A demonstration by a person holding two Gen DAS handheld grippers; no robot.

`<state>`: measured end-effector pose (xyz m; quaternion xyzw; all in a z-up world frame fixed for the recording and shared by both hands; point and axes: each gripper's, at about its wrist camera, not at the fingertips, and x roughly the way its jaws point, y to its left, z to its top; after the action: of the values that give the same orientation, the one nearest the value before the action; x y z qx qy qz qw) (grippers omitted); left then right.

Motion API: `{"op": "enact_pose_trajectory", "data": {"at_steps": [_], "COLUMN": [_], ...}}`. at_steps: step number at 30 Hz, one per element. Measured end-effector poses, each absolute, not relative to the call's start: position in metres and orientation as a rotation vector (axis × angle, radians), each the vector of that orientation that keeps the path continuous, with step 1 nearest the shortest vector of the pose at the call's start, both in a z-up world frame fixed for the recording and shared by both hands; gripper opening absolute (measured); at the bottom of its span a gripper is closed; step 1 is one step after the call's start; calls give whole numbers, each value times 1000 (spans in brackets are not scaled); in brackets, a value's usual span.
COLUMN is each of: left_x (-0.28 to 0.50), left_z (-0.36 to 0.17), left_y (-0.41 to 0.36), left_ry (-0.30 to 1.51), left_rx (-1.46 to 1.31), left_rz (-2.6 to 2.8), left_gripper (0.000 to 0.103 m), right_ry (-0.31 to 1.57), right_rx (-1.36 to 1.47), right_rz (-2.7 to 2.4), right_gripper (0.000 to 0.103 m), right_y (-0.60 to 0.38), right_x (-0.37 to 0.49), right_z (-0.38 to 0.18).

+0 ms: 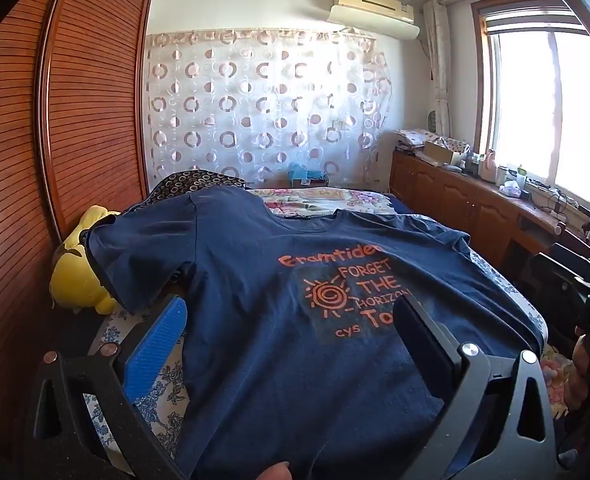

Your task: Fold small clothes

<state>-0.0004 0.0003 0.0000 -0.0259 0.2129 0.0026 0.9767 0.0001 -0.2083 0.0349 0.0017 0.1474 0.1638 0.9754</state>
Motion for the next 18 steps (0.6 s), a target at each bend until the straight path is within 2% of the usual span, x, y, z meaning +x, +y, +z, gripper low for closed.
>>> {"op": "enact_pose_trajectory", "data": {"at_steps": [18], "left_x": [-3], "left_z": [4], "left_y": [4], "left_ry": [421], "left_rx": [-33], "left_rz": [14], "left_gripper": [103], "right_ry": [301], "right_rx": [7], "right_rz": [330], "right_gripper": [103], "right_y": [-206], "right_x": [0], "right_z": [32]}}
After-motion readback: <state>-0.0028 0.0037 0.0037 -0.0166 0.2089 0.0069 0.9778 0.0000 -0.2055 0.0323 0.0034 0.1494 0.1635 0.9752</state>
